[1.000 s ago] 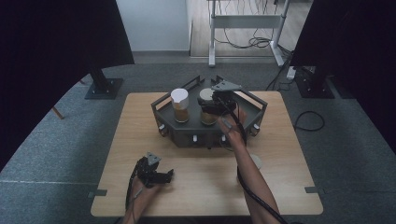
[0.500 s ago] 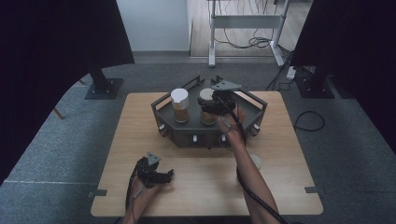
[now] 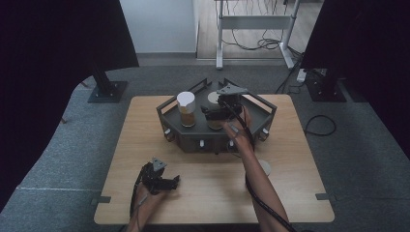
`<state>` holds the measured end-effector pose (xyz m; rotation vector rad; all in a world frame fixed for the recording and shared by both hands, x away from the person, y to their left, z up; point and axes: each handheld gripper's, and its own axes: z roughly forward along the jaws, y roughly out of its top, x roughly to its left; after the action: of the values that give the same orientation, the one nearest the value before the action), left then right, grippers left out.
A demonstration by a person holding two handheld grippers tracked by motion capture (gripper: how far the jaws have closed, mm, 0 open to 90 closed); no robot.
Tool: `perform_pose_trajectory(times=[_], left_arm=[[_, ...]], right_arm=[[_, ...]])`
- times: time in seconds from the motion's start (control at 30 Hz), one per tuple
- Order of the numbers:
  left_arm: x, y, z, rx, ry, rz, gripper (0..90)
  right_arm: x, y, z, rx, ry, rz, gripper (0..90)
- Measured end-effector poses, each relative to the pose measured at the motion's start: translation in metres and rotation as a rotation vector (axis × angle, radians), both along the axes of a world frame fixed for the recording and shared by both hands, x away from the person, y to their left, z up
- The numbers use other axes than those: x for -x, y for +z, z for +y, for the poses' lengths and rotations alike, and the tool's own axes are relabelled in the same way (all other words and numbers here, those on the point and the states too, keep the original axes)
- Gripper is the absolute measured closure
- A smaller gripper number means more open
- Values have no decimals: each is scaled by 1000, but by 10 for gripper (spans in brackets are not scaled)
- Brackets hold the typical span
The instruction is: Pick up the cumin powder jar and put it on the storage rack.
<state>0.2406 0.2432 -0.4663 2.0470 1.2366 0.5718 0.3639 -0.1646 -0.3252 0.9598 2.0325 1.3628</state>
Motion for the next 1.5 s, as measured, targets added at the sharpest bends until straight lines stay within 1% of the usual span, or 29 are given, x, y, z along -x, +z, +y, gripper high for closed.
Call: perform_pose_trajectory(times=[0.3,0.67,1.03,1.5], left_arm=[[0,0,0,0,0,0,15],[0,0,0,0,0,0,15],[0,0,0,0,0,0,15],[0,0,0,0,0,0,15]], right_arm=[[0,-1,-2,-12,-5,5,16],[1,-2,-8,-25,-3,9,15],[7,-4,-12,-31,6,-3,24],[14,-2,-22,-26,16,-1,29]])
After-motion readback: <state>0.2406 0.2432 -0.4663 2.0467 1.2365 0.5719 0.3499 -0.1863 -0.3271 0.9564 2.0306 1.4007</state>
